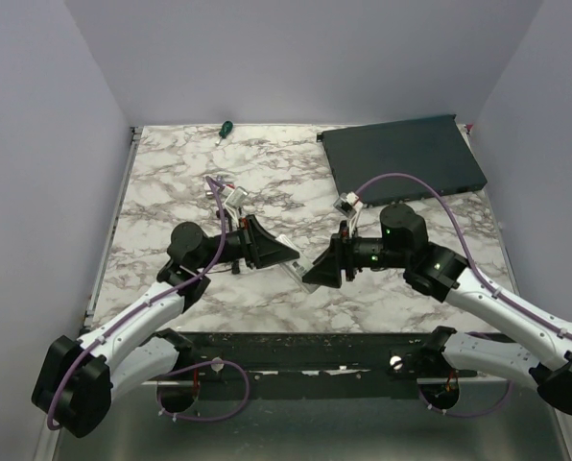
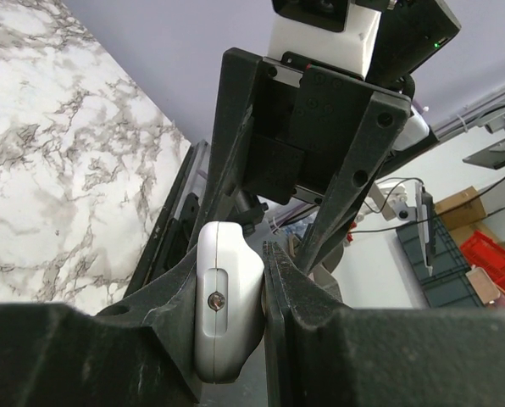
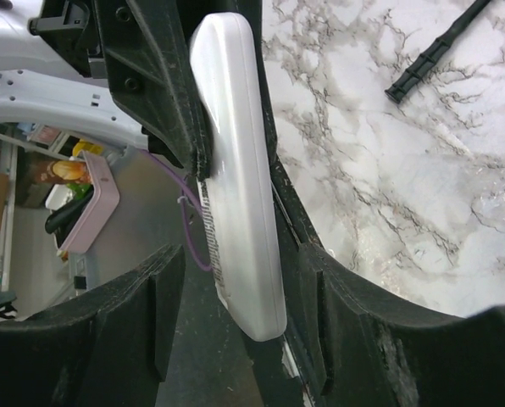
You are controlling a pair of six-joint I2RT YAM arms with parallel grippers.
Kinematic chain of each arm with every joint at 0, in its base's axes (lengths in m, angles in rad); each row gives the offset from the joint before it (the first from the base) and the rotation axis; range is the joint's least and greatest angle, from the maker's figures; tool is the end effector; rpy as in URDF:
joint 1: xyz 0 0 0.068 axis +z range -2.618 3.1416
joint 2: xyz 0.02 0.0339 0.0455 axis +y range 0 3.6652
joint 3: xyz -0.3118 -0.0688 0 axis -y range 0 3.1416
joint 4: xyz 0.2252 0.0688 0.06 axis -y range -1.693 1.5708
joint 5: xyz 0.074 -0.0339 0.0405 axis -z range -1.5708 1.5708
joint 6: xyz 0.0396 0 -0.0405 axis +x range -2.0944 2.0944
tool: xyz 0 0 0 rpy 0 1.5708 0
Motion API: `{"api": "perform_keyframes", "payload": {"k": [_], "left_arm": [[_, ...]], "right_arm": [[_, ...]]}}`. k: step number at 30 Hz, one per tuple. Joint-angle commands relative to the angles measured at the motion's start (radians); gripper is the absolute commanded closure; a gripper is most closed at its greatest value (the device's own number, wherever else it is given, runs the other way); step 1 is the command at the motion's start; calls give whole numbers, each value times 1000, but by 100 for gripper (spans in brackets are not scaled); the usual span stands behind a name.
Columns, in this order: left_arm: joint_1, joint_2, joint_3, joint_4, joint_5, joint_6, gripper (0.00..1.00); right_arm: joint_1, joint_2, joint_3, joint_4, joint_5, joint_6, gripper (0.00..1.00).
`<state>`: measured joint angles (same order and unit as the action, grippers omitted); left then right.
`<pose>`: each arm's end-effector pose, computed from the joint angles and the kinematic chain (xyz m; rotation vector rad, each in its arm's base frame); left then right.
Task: Load the batteries into the remote control
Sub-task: Place the remote control at the center of the board.
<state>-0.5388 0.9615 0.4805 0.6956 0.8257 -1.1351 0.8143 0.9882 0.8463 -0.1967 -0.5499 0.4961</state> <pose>0.1288 -0.1109 0.3397 0.3464 1.7094 -1.8621 0.1095 0.1462 0.3656 -0.7393 1.9868 1.3619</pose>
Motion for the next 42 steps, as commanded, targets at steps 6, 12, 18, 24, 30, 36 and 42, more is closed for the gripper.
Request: {"api": "perform_keyframes", "payload": {"k": [6,12,18,24,30,36,42], "left_arm": [[-1,-9,58,-45,24,64,100],[-1,-9,56,-48,33,70,100],[-1,-3,56,-66,28,78,100],[-1,0,60,-99,7,86,76],[0,-4,72,-159,-54,91,27],[36,-31,133,-411,-193,166,3],[98,-70,210,-760,-396,274,1]], "right_arm": [[-5,28,-12,83,-57,31,40],[-5,43,-28,117,-67,47,49],[-4,47,-43,153,-77,58,73],[-4,45,-47,161,-53,61,99],[-5,30,-48,145,18,59,99],[-5,-22,-62,81,170,56,99],[-5,0,-32,-109,533,28,99]]}}
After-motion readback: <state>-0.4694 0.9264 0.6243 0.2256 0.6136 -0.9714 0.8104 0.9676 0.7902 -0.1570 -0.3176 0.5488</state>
